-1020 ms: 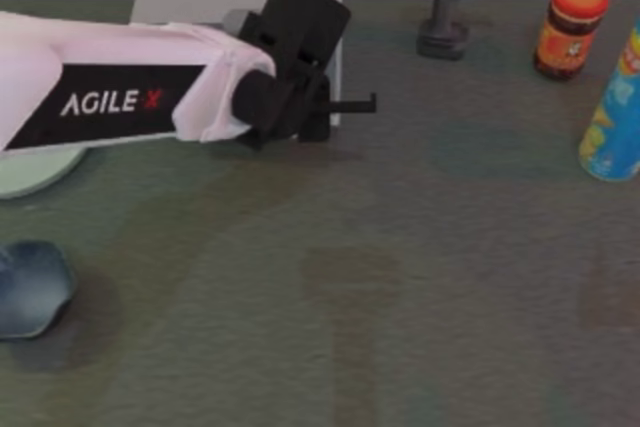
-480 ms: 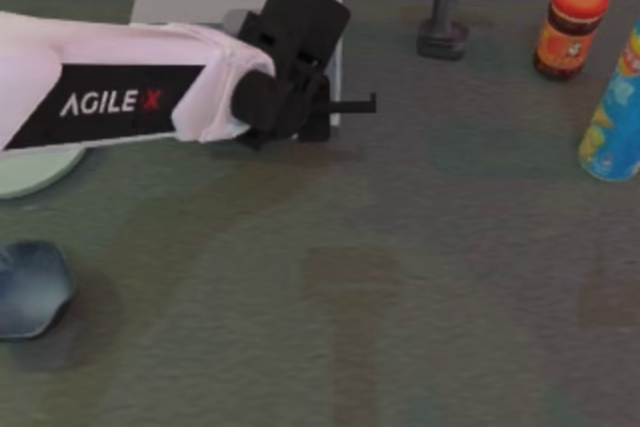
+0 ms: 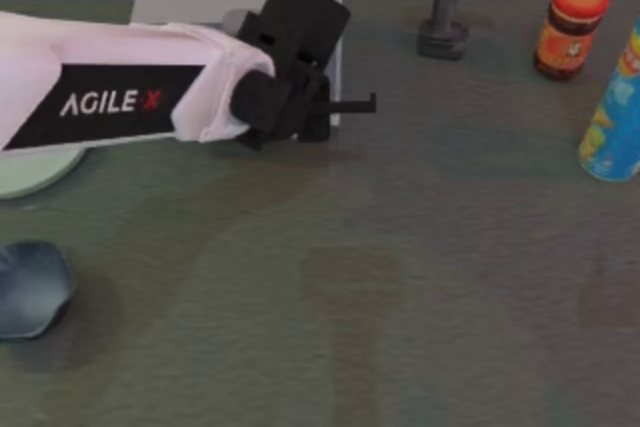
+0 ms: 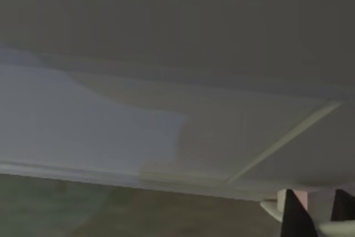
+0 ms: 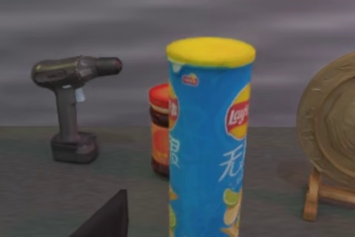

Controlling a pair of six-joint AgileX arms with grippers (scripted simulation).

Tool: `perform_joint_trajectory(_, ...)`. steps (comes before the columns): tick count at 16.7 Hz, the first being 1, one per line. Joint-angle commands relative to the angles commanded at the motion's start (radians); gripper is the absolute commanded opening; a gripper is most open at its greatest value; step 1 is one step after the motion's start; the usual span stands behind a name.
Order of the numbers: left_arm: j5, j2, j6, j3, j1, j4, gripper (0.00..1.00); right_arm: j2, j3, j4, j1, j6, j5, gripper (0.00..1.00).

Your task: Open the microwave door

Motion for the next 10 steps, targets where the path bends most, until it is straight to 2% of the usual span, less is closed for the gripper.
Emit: perform_joint_trajectory(10, 0.043, -0.044, 0.06, -0.068, 0.009, 0.042, 0.0, 0.0, 0.0, 0.0, 0.0, 0.0, 0.0, 1.0)
